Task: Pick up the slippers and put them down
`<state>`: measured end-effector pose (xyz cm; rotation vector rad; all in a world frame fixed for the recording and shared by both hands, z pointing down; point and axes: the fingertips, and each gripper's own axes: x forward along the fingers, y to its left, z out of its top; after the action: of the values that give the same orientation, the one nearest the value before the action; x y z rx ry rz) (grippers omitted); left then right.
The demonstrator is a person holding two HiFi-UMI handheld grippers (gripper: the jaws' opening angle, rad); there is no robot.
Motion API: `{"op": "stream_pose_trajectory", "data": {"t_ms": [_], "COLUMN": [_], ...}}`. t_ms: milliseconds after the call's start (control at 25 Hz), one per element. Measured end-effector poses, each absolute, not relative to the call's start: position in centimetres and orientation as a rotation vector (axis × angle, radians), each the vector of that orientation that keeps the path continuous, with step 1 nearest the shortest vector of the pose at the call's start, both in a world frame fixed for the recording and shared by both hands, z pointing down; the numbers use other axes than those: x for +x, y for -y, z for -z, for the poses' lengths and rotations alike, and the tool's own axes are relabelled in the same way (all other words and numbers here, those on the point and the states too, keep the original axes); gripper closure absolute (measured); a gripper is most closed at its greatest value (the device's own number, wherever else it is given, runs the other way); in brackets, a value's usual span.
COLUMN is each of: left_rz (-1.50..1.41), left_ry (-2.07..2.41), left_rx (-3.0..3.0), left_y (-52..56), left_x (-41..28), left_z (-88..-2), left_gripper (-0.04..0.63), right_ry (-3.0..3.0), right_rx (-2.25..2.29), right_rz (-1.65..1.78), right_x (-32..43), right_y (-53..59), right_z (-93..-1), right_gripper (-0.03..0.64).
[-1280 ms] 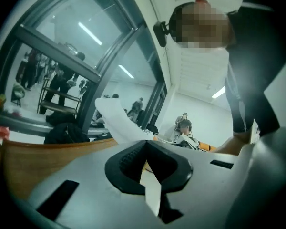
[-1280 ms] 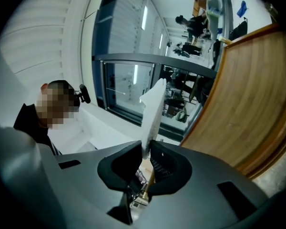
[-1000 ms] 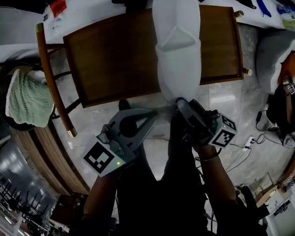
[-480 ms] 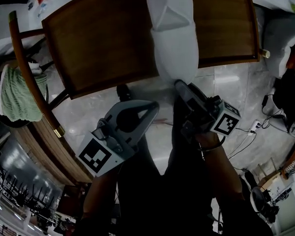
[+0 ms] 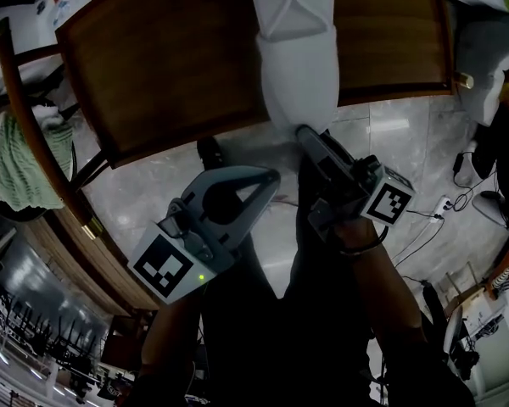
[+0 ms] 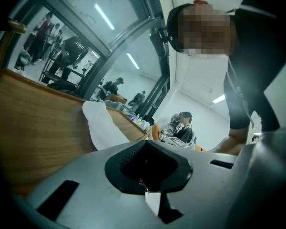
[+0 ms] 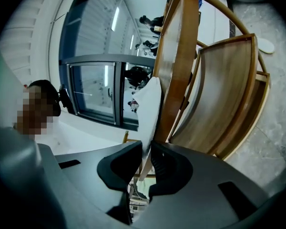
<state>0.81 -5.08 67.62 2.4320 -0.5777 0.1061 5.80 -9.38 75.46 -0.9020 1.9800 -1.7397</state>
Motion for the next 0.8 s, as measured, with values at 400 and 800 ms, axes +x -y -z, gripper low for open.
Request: {"op": "stream_pose_trajectory", "data": {"t_ms": [400, 800], "left_rz": [-0.112, -0.002], "left_ry": [0.574, 0.606], "left_rx": [2.449, 2.579], "left_y": [4.7, 5.7], "left_x": [1.3, 1.1], "left_z": [-67.0, -55.9], "left_gripper": [0.584, 0.584], "right_ry": [-2.011, -2.409], "right_rx": [-0.949, -1.112], "right_rz": [1.717, 1.352], "right_x": [6.9, 10.7], "right_y": [9.2, 6.5], "right_z": [-74.7, -63.6], "right_gripper": [0.471, 0.512]}}
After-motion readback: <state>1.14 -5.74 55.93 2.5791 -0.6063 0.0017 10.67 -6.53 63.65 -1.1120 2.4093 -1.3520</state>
